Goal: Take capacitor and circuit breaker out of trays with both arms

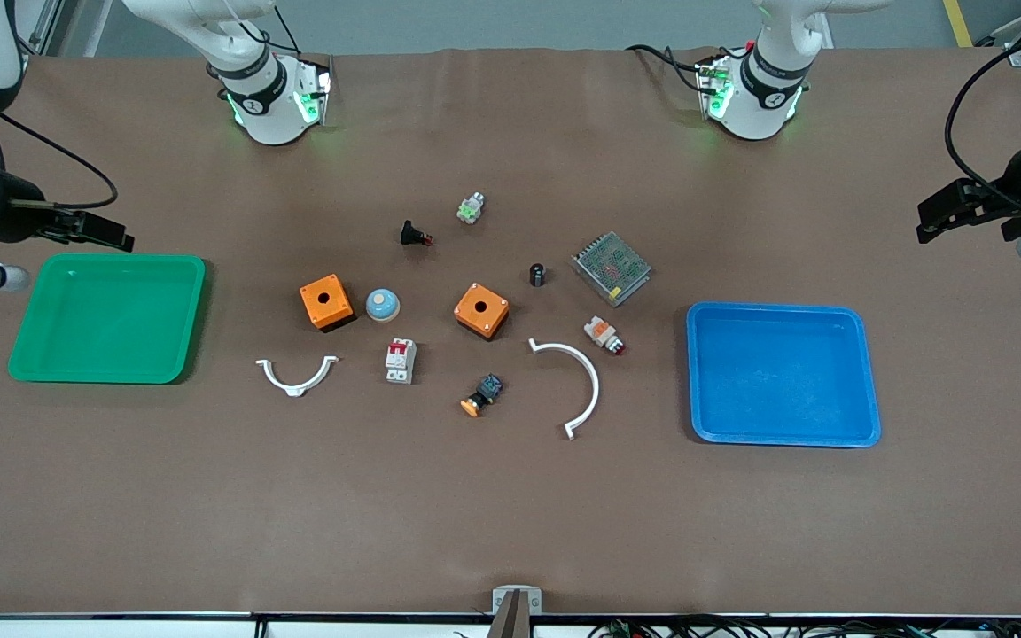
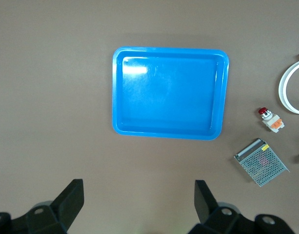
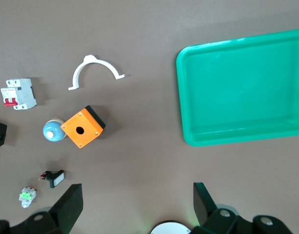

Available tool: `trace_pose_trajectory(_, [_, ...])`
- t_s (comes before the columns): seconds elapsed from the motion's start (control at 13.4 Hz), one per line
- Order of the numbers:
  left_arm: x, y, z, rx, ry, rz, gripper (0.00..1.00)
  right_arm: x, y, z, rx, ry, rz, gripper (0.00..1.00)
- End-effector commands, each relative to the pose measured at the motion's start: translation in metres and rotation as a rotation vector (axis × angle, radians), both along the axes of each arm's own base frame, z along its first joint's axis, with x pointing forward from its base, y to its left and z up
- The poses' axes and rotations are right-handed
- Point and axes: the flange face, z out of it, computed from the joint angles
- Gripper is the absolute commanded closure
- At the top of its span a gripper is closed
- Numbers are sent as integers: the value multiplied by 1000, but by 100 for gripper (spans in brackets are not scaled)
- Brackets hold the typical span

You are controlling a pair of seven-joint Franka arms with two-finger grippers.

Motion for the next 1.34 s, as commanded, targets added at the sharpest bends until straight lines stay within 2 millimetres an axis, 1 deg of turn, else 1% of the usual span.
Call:
trace_pose_trajectory(0.0, [-13,3,6,-43,-3,2,0,-11,-6,16,-49,-50,24,0])
trace_pose_trajectory(0.37, [-13,1,7,-49,-6,0,0,-12,-5,36,-56,-118,26,0])
trace_pose_trajectory(0.52, [-13,-1,9,-49,-9,-4,0,-7,-4,54,-61,-156,25,0])
trace_pose_trajectory(0.6, [-13,-6,9,-50,-9,-13,0,-5,-4,59,-62,-168,24,0])
trace_pose_trajectory(0.74, [-9,-8,7,-45,-6,-19,0,5,-5,65,-68,-195,24,0])
trace_pose_trajectory(0.82, [-9,-9,6,-43,-4,-24,0,7,-6,72,-70,-210,21,0])
trace_pose_trajectory(0.89, [-9,-17,6,-43,-4,-45,0,8,-7,75,-71,-218,20,0])
trace_pose_trajectory(0.97, [-10,-26,7,-39,-5,-65,0,8,-7,76,-72,-221,20,0])
trace_pose_trajectory(1.04, [-10,-32,7,-33,-7,-79,0,10,-6,72,-73,-215,22,0])
trace_pose_trajectory(1.26, [-10,-33,9,-33,-11,-80,0,12,-10,69,-87,-209,20,0])
